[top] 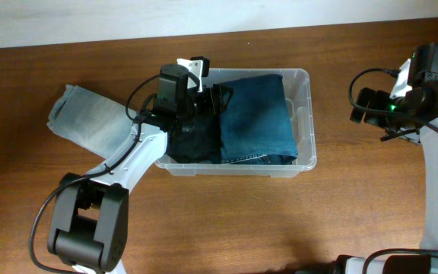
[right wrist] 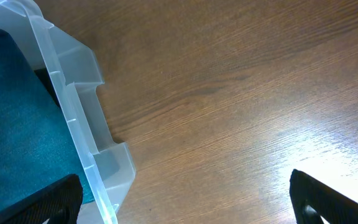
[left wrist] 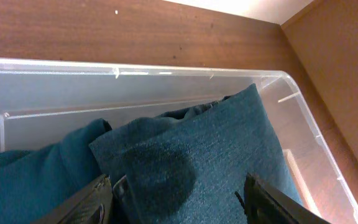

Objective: Pack container
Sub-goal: 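Press the jeans down into the bin's left side with the left gripper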

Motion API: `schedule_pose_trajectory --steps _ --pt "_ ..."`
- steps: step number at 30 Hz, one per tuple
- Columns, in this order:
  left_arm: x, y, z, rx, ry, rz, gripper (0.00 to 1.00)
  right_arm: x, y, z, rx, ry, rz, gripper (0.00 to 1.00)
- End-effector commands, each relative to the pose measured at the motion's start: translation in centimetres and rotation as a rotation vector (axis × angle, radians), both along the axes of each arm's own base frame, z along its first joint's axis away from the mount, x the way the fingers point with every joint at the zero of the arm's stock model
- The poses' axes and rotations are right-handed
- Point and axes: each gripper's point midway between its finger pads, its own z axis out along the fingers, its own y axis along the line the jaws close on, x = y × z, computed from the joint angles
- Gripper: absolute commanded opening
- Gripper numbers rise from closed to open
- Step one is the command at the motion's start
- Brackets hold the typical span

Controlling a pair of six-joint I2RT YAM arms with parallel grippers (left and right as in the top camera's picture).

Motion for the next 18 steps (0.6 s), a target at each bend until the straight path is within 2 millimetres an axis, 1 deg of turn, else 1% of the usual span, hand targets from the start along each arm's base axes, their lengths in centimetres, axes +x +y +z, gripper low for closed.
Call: schedule_pose_trajectory --steps 1,5,10,12,14,15,17,18 --pt "-0.3 -0.3 0.0 -0.005 0.013 -0.015 0.69 -0.2 -0.2 0.0 -0.004 -0.001 -0.01 0.99" --pt "-0.7 -0.5 -0.6 0.003 0.036 -0.022 0.7 -0.3 -0.2 0.0 -0.004 0.0 -0.01 0.99" --pt "-1.0 -1.1 -3.0 0.023 0.083 -0.034 0.72 -0.3 -0.2 0.0 -0.003 0.004 -0.01 0.99" --pt "-1.0 -1.1 -3.8 0.027 0.1 -0.033 0.73 -0.4 -0.2 0.0 -0.003 0.004 -0.01 0.99" --pt "-1.1 -1.1 -4.6 0.023 0.124 -0.026 0.76 -0.4 -0.2 0.0 -0.003 0.004 -0.01 0.99" --pt "-1.2 -1.2 -4.6 0.019 0.128 -0.034 0.77 -0.3 -0.2 0.0 -0.003 0.004 -0.01 0.99" --pt "-1.3 -1.4 -4.8 0.011 0.134 -0.048 0.76 -0.4 -0.2 0.0 -0.002 0.004 -0.01 0.99" --pt "-1.5 -1.7 -4.6 0.001 0.131 -0.061 0.72 -0.4 -0.2 0.0 -0.002 0.004 -0.01 0.99"
